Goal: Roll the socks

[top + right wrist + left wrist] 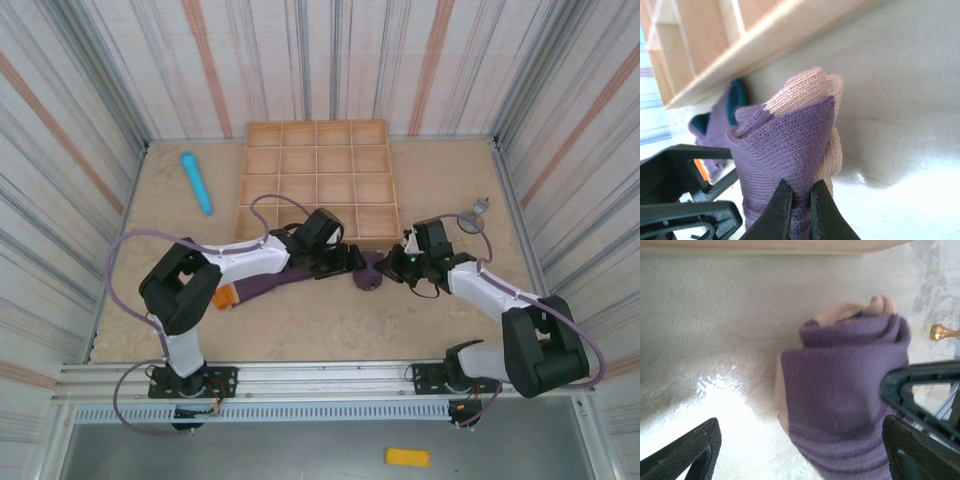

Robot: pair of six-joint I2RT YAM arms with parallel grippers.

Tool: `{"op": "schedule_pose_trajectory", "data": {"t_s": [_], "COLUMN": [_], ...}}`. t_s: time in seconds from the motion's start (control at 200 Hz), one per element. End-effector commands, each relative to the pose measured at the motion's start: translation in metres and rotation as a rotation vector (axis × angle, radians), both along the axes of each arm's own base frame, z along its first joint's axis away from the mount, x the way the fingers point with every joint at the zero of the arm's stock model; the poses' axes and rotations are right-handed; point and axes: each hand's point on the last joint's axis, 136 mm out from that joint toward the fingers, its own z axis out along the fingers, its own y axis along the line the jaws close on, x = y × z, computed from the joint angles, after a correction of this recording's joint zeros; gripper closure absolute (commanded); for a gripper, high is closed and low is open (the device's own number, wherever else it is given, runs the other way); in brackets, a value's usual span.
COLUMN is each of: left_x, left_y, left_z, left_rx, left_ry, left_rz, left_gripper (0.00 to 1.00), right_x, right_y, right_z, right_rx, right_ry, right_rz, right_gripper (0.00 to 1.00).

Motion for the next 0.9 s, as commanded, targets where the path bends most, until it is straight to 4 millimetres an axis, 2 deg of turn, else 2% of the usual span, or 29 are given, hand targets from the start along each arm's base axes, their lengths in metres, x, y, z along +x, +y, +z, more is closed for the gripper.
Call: {"op": "schedule_pose_trajectory", "data": {"t_s": [0.0,0.165,0.351,0.556,0.741,0.892], "left_x": [0.006,0.008,0.009,0.011,0.019,0.029], "left_y": [0.013,0.018,0.019,0.019,0.01,-0.003], "left_z": [0.018,0.013,0.0,0.011,0.026,0.03], "left_rx": [0.019,0.016,0.02,-0.004,-0.033,-0.073], "left_ry": [-0.047,-0.028,0.002,-0.019,-0.042,-0.03], "left_rz": [-0.007,0.016,0.02,0.026,0.012,0.002], "left_gripper": [0.14,0.16,0.2,0.19,0.19,0.2], "right_x": [0.004,0.016,0.017,0.023,0.035,0.047], "right_y": [-0.006,-0.008,-0.004,-0.008,-0.014,-0.018], "right_z": [0.014,0.019,0.007,0.022,0.037,0.046], "right_rx": [-0.027,-0.017,0.011,0.0,-0.007,-0.004], "right_ry": [-0.024,-0.036,-0.003,-0.039,-0.056,-0.064], "right_rz": [0.023,0.026,0.04,0.034,0.033,0.038], "right_gripper": [1.0,1.0,1.0,1.0,1.0,1.0]}}
